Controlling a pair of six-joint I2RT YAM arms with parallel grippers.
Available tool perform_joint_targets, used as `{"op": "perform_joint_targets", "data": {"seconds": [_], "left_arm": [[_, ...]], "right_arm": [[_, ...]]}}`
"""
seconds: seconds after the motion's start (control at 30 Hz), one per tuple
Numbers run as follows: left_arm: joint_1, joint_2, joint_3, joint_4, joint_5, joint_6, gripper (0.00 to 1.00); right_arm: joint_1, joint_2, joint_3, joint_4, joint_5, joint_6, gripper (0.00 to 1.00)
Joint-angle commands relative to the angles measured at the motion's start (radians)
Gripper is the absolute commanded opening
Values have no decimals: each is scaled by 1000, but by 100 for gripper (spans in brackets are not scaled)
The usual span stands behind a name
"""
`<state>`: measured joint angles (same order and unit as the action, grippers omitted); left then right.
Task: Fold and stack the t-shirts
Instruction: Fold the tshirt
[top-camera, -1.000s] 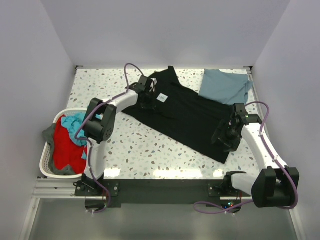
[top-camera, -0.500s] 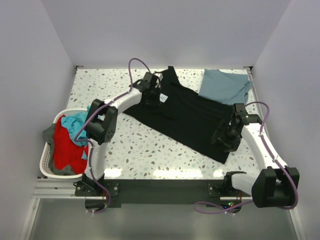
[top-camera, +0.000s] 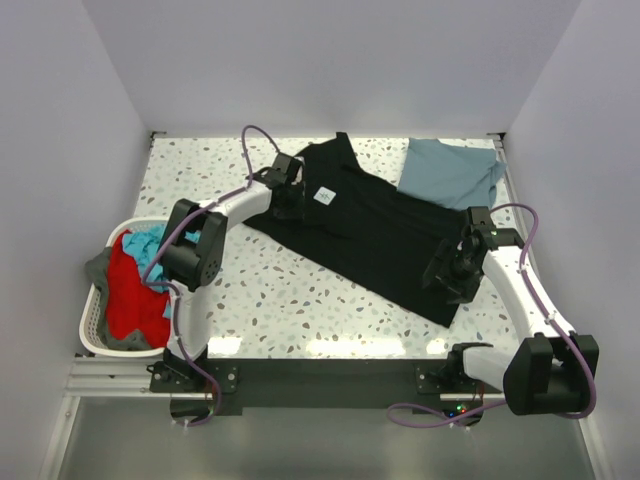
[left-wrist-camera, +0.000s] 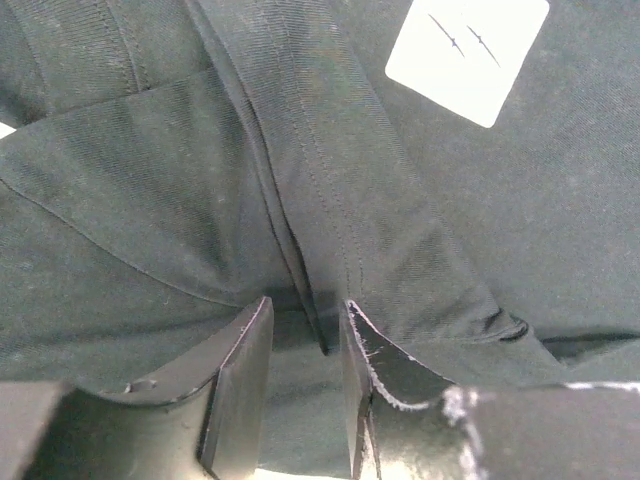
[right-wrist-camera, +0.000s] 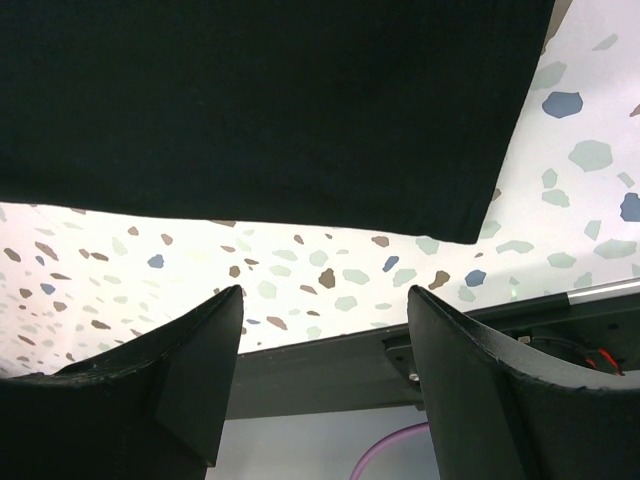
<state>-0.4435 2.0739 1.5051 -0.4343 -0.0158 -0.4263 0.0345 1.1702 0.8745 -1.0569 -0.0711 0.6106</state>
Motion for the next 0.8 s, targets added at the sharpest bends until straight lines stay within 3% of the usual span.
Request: {"op": "perform_joint_targets", "data": {"seconds": [0.0, 0.23, 0.77], "left_arm": [[-1, -20, 17, 20, -18, 17, 39], [-3, -28, 9, 25, 11, 9, 42], [-27, -37, -20, 23, 33, 4, 38]], "right_arm": [[5, -10, -11, 8, -15, 9, 71], [7, -6, -16, 14, -19, 14, 71], [4, -4, -25, 23, -22, 18, 71]]}}
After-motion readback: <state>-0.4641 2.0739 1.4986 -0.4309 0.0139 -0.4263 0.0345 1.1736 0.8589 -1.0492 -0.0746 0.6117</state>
